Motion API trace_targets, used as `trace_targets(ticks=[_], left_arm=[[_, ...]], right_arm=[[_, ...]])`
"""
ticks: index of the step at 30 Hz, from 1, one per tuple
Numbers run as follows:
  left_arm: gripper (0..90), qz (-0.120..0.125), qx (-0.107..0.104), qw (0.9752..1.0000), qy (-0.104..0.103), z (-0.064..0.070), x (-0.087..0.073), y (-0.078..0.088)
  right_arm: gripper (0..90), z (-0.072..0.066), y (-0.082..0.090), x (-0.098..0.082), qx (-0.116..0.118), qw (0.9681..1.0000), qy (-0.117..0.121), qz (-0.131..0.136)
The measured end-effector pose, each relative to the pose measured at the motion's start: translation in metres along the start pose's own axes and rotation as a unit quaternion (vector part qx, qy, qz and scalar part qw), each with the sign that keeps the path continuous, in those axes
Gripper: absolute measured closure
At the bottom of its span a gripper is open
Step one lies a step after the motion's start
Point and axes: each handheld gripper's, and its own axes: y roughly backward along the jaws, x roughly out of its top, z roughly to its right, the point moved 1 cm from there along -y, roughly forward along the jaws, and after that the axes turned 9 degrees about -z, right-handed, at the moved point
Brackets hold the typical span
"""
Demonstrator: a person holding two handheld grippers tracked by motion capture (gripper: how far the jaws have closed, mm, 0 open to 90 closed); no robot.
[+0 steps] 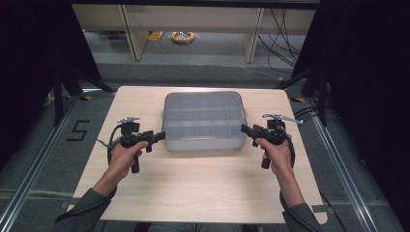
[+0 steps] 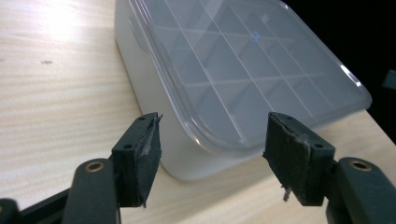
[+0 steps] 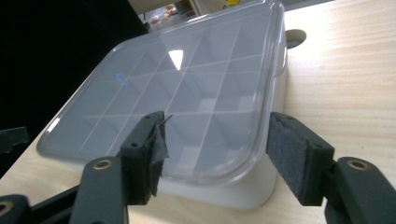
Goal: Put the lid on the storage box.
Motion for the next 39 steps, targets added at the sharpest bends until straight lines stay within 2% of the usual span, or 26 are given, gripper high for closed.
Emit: trace_targets(ticks=[1, 3, 4, 5, 7, 8, 9, 10, 14, 15, 17, 18, 20, 23, 25, 27, 29, 30, 31, 32, 33, 34, 36, 37, 38, 39], left_arm=[[34.8, -0.002, 0.000, 1.0000, -0.005, 0.001, -0.002, 0.001], [33.3, -0.004, -0.001, 1.0000, -0.006, 0.005, -0.006, 0.002], [32.6, -0.005, -0.002, 0.9999, -0.010, 0.006, -0.008, 0.002], [31.6, -0.007, -0.003, 0.9999, -0.014, 0.008, -0.010, 0.002], [31.5, -0.009, -0.006, 0.9998, -0.019, 0.011, -0.013, 0.003], [31.1, -0.010, -0.007, 0.9997, -0.022, 0.013, -0.015, 0.004], [30.6, -0.009, -0.007, 0.9997, -0.023, 0.014, -0.016, 0.005], [30.2, -0.008, -0.007, 0.9996, -0.025, 0.015, -0.018, 0.006], [29.1, -0.010, -0.015, 0.9993, -0.033, 0.019, -0.032, 0.008], [28.7, -0.013, -0.020, 0.9991, -0.035, 0.019, -0.035, 0.008], [28.2, -0.018, -0.024, 0.9988, -0.039, 0.022, -0.044, 0.008], [27.8, -0.022, -0.027, 0.9984, -0.044, 0.023, -0.048, 0.008], [27.2, -0.029, -0.032, 0.9980, -0.045, 0.026, -0.057, 0.008], [26.0, -0.037, -0.040, 0.9967, -0.059, 0.028, -0.069, 0.009], [25.2, -0.042, -0.041, 0.9960, -0.067, 0.029, -0.074, 0.011], [24.1, -0.039, -0.044, 0.9956, -0.072, 0.031, -0.078, 0.012], [23.6, -0.039, -0.039, 0.9953, -0.080, 0.032, -0.082, 0.014], [23.0, -0.042, -0.041, 0.9946, -0.086, 0.031, -0.084, 0.015], [22.8, -0.042, -0.043, 0.9944, -0.087, 0.032, -0.086, 0.015], [22.6, -0.043, -0.044, 0.9947, -0.083, 0.032, -0.088, 0.015], [22.4, -0.046, -0.044, 0.9943, -0.085, 0.032, -0.090, 0.015], [22.1, -0.049, -0.043, 0.9938, -0.090, 0.031, -0.092, 0.016], [21.8, -0.049, -0.040, 0.9939, -0.091, 0.032, -0.095, 0.016], [21.7, -0.050, -0.042, 0.9933, -0.096, 0.032, -0.097, 0.017], [21.6, -0.050, -0.043, 0.9934, -0.094, 0.033, -0.098, 0.017], [21.5, -0.051, -0.041, 0.9927, -0.101, 0.033, -0.099, 0.018]], right_arm=[[36.4, 0.000, 0.001, -0.002, -0.001, 1.0000, 0.005, 0.002], [35.5, -0.003, 0.005, -0.006, 0.004, 0.9999, -0.010, -0.004], [35.1, 0.005, 0.003, -0.007, -0.002, 0.9992, 0.038, 0.016], [33.4, 0.003, 0.005, -0.011, 0.004, 0.9995, 0.028, 0.014], [33.1, 0.003, 0.005, -0.012, 0.002, 0.9994, 0.033, 0.013], [33.1, 0.000, 0.005, -0.014, 0.002, 0.9998, 0.018, 0.006], [32.8, 0.003, 0.005, -0.015, -0.001, 0.9991, 0.041, 0.013], [32.5, 0.001, 0.006, -0.016, 0.000, 0.9993, 0.035, 0.014], [31.1, -0.003, 0.009, -0.022, -0.002, 0.9989, 0.046, 0.007], [30.8, -0.006, 0.009, -0.026, -0.006, 0.9993, 0.038, 0.004], [30.7, -0.006, 0.012, -0.030, -0.004, 0.9986, 0.053, 0.005], [30.7, -0.008, 0.013, -0.034, -0.007, 0.9987, 0.051, 0.003], [30.6, -0.008, 0.015, -0.041, -0.013, 0.9974, 0.070, 0.003], [29.7, -0.011, 0.020, -0.052, -0.004, 0.9971, 0.076, -0.005], [29.1, -0.013, 0.023, -0.060, -0.014, 0.9960, 0.087, -0.015], [27.9, -0.014, 0.024, -0.065, -0.010, 0.9960, 0.088, -0.013], [27.5, -0.018, 0.026, -0.072, -0.004, 0.9971, 0.074, -0.015], [27.1, -0.017, 0.027, -0.074, -0.010, 0.9957, 0.091, -0.017], [26.9, -0.018, 0.028, -0.077, -0.010, 0.9954, 0.093, -0.022], [26.8, -0.020, 0.027, -0.081, -0.005, 0.9960, 0.088, -0.010], [26.7, -0.020, 0.029, -0.083, -0.006, 0.9950, 0.098, -0.017], [26.5, -0.022, 0.029, -0.087, -0.006, 0.9957, 0.092, -0.010], [26.4, -0.022, 0.030, -0.092, -0.008, 0.9948, 0.101, -0.015], [26.3, -0.026, 0.031, -0.096, -0.009, 0.9959, 0.087, -0.022], [26.1, -0.027, 0.032, -0.099, -0.004, 0.9960, 0.087, -0.020], [26.1, -0.025, 0.032, -0.101, -0.006, 0.9942, 0.106, -0.018]])
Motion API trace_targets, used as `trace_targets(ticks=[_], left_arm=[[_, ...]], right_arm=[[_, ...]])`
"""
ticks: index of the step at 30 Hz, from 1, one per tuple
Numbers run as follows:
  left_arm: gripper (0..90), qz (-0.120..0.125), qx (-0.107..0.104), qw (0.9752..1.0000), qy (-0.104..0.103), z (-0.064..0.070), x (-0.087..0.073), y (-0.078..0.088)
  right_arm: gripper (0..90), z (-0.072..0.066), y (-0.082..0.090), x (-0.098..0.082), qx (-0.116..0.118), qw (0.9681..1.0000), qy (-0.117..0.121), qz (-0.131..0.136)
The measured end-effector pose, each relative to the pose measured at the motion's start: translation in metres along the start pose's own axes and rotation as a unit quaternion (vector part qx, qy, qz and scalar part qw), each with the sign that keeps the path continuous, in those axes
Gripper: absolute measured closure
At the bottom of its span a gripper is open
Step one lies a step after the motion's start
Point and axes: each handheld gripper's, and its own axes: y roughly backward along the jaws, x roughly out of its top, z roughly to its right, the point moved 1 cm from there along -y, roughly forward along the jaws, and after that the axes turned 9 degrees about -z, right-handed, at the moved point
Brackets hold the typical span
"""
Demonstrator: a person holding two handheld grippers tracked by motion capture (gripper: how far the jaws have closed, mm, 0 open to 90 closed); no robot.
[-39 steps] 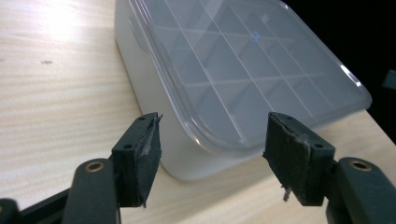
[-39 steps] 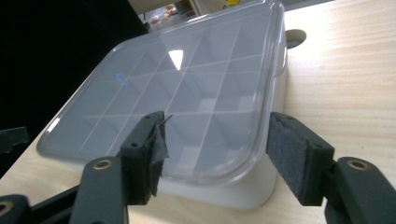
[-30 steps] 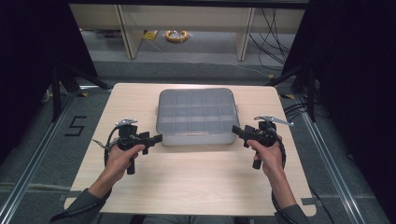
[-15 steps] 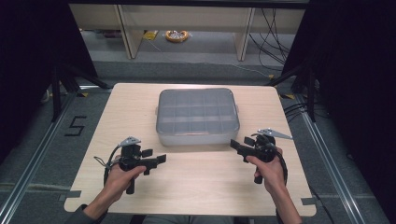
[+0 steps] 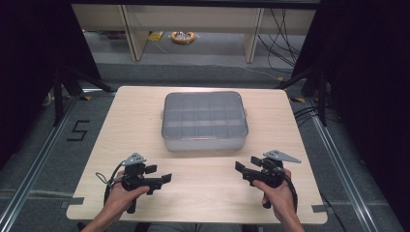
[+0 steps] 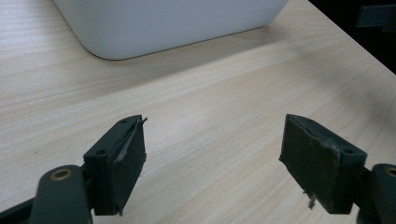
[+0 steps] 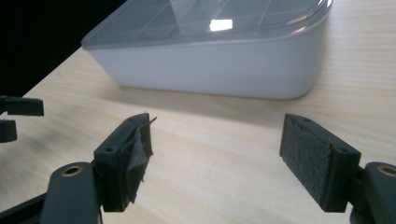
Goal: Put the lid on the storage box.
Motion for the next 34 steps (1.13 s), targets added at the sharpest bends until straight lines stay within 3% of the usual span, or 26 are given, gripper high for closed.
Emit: trace_targets(ticks=[1, 2, 3, 4, 5, 6, 8, 11, 12, 13, 24, 25, 26, 28, 30, 32, 33, 34], left_arm=[[21.5, 0.001, -0.001, 1.0000, 0.000, 0.001, -0.001, 0.000], [21.5, 0.001, -0.002, 1.0000, -0.001, 0.002, -0.002, 0.000], [21.5, -0.002, 0.000, 1.0000, -0.004, 0.003, -0.004, 0.000], [21.5, -0.005, -0.001, 1.0000, -0.004, 0.004, -0.005, 0.000], [21.5, -0.004, -0.002, 1.0000, -0.004, 0.005, -0.007, -0.001], [21.5, -0.009, 0.001, 0.9999, -0.008, 0.005, -0.009, -0.001], [21.5, -0.010, -0.003, 0.9999, -0.006, 0.007, -0.012, -0.002], [21.5, -0.014, -0.003, 0.9998, -0.011, 0.010, -0.017, -0.001], [21.5, -0.016, -0.003, 0.9998, -0.013, 0.011, -0.018, 0.000], [21.5, -0.015, -0.003, 0.9998, -0.010, 0.013, -0.019, 0.000], [21.6, -0.027, -0.006, 0.9989, -0.038, 0.026, -0.034, 0.005], [21.6, -0.028, -0.009, 0.9991, -0.032, 0.028, -0.035, 0.004], [21.6, -0.028, -0.008, 0.9991, -0.032, 0.028, -0.035, 0.004], [21.6, -0.029, -0.006, 0.9989, -0.035, 0.026, -0.036, 0.004], [21.6, -0.031, -0.005, 0.9989, -0.034, 0.025, -0.036, 0.005], [21.6, -0.028, -0.002, 0.9992, -0.028, 0.026, -0.036, 0.005], [21.7, -0.027, -0.003, 0.9992, -0.029, 0.026, -0.036, 0.005], [21.6, -0.025, -0.005, 0.9992, -0.029, 0.026, -0.036, 0.005]], right_arm=[[26.0, -0.005, 0.001, -0.003, 0.001, 0.9997, -0.021, -0.010], [25.9, -0.002, 0.001, -0.006, -0.004, 1.0000, 0.005, -0.006], [25.8, -0.004, 0.001, -0.009, 0.007, 1.0000, 0.000, -0.005], [25.6, -0.005, 0.001, -0.012, 0.003, 1.0000, 0.002, -0.008], [25.3, -0.010, 0.003, -0.015, 0.008, 0.9996, -0.022, -0.017], [25.1, -0.008, 0.003, -0.017, 0.004, 0.9998, 0.000, -0.018], [25.0, -0.008, 0.003, -0.023, 0.003, 0.9999, 0.006, -0.015], [24.6, -0.009, 0.006, -0.031, 0.002, 0.9995, 0.009, -0.029], [24.6, -0.011, 0.005, -0.034, 0.003, 0.9996, -0.001, -0.027], [24.6, -0.011, 0.005, -0.036, 0.003, 0.9996, 0.008, -0.028], [23.6, -0.023, 0.016, -0.065, 0.007, 0.9977, 0.024, -0.063], [23.6, -0.024, 0.016, -0.067, 0.010, 0.9976, 0.023, -0.064], [23.5, -0.028, 0.017, -0.070, 0.013, 0.9975, 0.002, -0.069], [23.5, -0.025, 0.019, -0.072, 0.008, 0.9974, 0.023, -0.068], [23.5, -0.025, 0.019, -0.074, 0.015, 0.9974, 0.019, -0.068], [23.5, -0.023, 0.019, -0.075, 0.007, 0.9977, 0.022, -0.064], [23.5, -0.025, 0.021, -0.076, 0.004, 0.9972, 0.010, -0.074], [23.5, -0.023, 0.021, -0.076, 0.006, 0.9973, 0.021, -0.070]])
